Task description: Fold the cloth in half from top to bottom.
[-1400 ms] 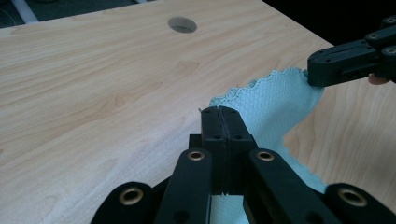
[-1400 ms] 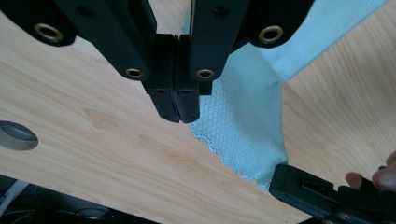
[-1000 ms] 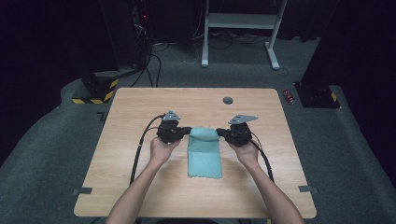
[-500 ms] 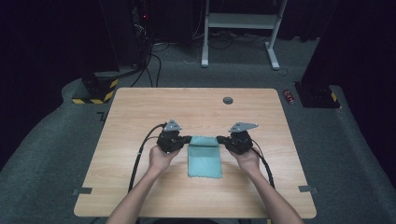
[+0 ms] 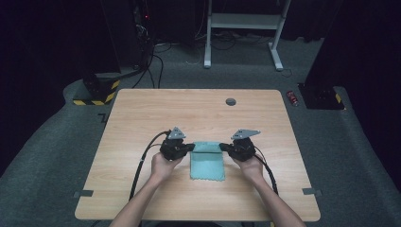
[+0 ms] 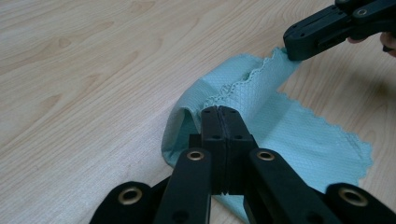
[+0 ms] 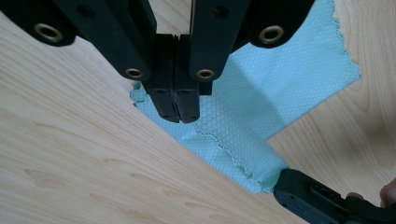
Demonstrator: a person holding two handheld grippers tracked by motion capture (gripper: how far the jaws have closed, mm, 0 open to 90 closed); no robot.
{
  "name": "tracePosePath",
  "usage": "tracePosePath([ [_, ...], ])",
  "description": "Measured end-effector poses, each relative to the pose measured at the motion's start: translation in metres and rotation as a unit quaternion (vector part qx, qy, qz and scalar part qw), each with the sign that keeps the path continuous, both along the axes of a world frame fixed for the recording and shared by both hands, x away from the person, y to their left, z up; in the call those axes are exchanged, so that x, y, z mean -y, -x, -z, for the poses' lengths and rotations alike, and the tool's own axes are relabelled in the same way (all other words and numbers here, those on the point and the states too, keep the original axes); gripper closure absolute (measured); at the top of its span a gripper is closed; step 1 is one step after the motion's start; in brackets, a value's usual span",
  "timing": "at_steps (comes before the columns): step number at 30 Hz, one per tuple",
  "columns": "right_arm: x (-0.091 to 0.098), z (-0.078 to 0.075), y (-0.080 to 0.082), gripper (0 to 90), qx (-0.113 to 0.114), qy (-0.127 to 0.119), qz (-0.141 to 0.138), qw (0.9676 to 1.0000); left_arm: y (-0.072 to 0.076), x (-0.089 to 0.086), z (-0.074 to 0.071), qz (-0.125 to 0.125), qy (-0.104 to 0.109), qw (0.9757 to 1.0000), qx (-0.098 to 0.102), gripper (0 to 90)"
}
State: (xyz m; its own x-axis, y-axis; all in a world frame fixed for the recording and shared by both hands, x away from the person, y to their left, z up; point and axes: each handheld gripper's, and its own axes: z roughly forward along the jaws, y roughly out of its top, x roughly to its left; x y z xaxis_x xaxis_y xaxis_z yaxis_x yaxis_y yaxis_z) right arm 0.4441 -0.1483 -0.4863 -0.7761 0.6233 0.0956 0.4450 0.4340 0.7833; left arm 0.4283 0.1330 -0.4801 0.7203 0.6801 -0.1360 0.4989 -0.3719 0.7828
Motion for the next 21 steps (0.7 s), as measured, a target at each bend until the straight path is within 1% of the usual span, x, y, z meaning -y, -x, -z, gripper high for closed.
tracePosePath([
  [2, 0.001, 0.000, 0.001, 89.3, 0.000, -0.001, -0.001, 1.0000, 0.001, -0.001, 0.001, 0.000, 0.003, 1.0000, -0.002, 89.6],
  [6, 0.002, 0.000, 0.004, 89.3, 0.000, -0.002, -0.004, 1.0000, 0.003, -0.001, 0.002, 0.002, 0.003, 1.0000, -0.002, 89.6],
  [12, 0.002, 0.001, 0.007, 89.3, 0.002, 0.000, -0.006, 1.0000, 0.007, 0.002, 0.003, 0.004, -0.008, 0.9999, 0.005, 89.6],
  [15, 0.003, 0.002, 0.009, 89.3, 0.000, -0.002, -0.008, 1.0000, 0.009, 0.001, 0.004, 0.005, -0.006, 1.0000, 0.003, 89.6],
  [21, 0.003, 0.005, 0.016, 89.3, -0.002, 0.000, -0.017, 0.9999, 0.015, 0.002, 0.007, 0.007, -0.011, 0.9999, -0.001, 89.4],
])
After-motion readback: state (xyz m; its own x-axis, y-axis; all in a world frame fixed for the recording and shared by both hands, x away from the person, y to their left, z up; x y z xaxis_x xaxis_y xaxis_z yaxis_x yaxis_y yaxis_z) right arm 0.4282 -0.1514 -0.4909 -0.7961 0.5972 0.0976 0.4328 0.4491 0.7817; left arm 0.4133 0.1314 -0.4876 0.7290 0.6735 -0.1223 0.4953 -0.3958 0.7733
